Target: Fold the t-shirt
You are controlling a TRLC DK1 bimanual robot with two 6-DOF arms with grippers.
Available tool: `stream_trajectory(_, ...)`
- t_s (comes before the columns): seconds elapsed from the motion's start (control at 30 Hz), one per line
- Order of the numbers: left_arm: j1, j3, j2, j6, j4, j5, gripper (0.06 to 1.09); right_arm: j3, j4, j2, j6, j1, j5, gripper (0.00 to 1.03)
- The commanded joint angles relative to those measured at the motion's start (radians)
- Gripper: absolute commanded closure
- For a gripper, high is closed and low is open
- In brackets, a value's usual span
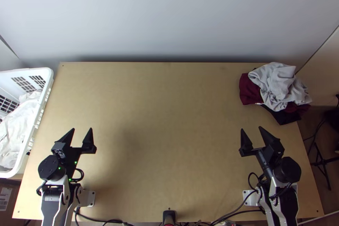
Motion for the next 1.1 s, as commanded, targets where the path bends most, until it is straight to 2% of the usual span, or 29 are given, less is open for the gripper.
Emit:
stream_trajectory(0.0, 0.016, 0.0, 0.001, 0.012, -0.008, -0.026, 0.1, 0.0, -0.009, 0.001, 0.044, 0.077, 0.012, 0.04)
stream_trajectory(0.07, 0.026, -0.003, 0.005, 0.014, -0.012, -0.026, 0.1, 0.0, 0.0, 0.001, 0.042, 0.086, 0.063, 0.04)
stream_trajectory(0.13, 0.037, -0.003, 0.028, 0.035, -0.016, -0.026, 0.1, 0.0, -0.012, 0.001, 0.033, 0.075, 0.067, 0.04)
stream_trajectory(0.3, 0.056, -0.003, 0.004, 0.118, -0.012, -0.041, 0.1, 0.0, -0.03, 0.001, -0.073, -0.032, 0.106, 0.04)
stream_trajectory(0.4, 0.083, -0.003, 0.01, 0.154, -0.016, -0.043, 0.1, 0.0, -0.03, 0.001, -0.137, -0.04, 0.107, 0.04)
stream_trajectory(0.67, 0.069, -0.001, 0.001, 0.121, -0.008, -0.043, 0.1, 0.0, -0.03, 0.002, -0.151, -0.014, 0.109, 0.04)
stream_trajectory(0.8, 0.033, -0.001, 0.002, 0.049, -0.008, -0.043, 0.1, -0.002, -0.038, 0.036, -0.125, -0.02, 0.115, 0.04)
stream_trajectory(1.07, 0.03, 0.0, 0.001, 0.114, 0.035, -0.043, 0.1, 0.001, 0.009, 0.004, -0.128, -0.026, 0.118, 0.04)
